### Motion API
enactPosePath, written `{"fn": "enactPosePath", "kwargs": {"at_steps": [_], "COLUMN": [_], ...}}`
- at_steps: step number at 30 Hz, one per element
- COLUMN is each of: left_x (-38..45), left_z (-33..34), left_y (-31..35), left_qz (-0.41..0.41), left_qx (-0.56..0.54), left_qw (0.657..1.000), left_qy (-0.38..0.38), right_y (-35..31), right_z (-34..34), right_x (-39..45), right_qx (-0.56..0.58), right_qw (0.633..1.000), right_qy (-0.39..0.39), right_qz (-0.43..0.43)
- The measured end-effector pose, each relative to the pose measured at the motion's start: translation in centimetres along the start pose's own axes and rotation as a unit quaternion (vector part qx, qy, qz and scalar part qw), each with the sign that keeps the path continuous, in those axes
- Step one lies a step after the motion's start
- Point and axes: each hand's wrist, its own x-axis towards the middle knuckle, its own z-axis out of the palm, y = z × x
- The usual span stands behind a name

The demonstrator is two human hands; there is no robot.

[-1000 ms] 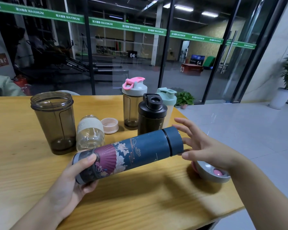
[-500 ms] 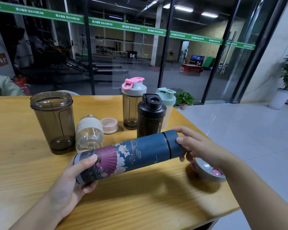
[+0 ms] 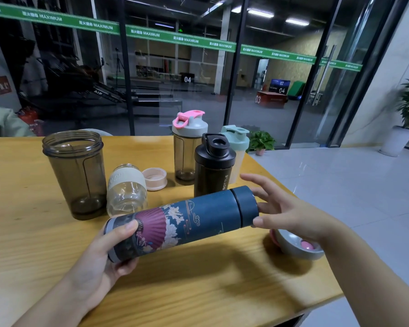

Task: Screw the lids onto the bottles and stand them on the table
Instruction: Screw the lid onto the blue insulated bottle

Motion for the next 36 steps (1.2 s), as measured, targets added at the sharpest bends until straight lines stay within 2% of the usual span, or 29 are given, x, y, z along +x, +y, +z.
{"fn": "enactPosePath", "kwargs": {"at_steps": [10, 16, 19, 24, 26, 29, 32, 36], "left_x": [0.0, -0.1, -0.1, -0.1, 0.0, 0.3, 0.4, 0.3], "left_z": [-0.1, -0.1, -0.1, -0.2, -0.3, -0.5, -0.6, -0.7], "left_y": [0.0, 0.0, 0.1, 0.0, 0.0, -0.2, -0.2, 0.0], "left_qz": [0.003, 0.003, 0.016, 0.022, 0.016, -0.021, -0.048, -0.063], "left_qx": [0.0, 0.019, 0.037, 0.04, 0.033, 0.011, -0.006, -0.031], "left_qw": [1.0, 1.0, 0.999, 0.999, 0.999, 1.0, 0.999, 0.997], "left_qy": [-0.004, -0.004, -0.002, 0.004, 0.004, 0.002, -0.009, -0.018], "right_y": [0.1, -0.4, -0.1, -0.4, -0.4, 0.2, 0.8, 1.2], "right_z": [0.8, 2.8, 3.6, 4.2, 4.4, 4.3, 4.0, 4.5], "right_x": [0.4, 1.0, 1.4, 1.6, 1.5, 1.3, 1.1, 1.3], "right_qx": [-0.01, -0.068, -0.091, -0.113, -0.131, -0.185, -0.248, -0.242], "right_qw": [0.998, 0.988, 0.976, 0.966, 0.965, 0.965, 0.946, 0.935], "right_qy": [0.065, 0.137, 0.181, 0.192, 0.2, 0.188, 0.177, 0.183], "right_qz": [-0.008, 0.035, 0.083, 0.129, 0.103, -0.01, -0.11, -0.183]}}
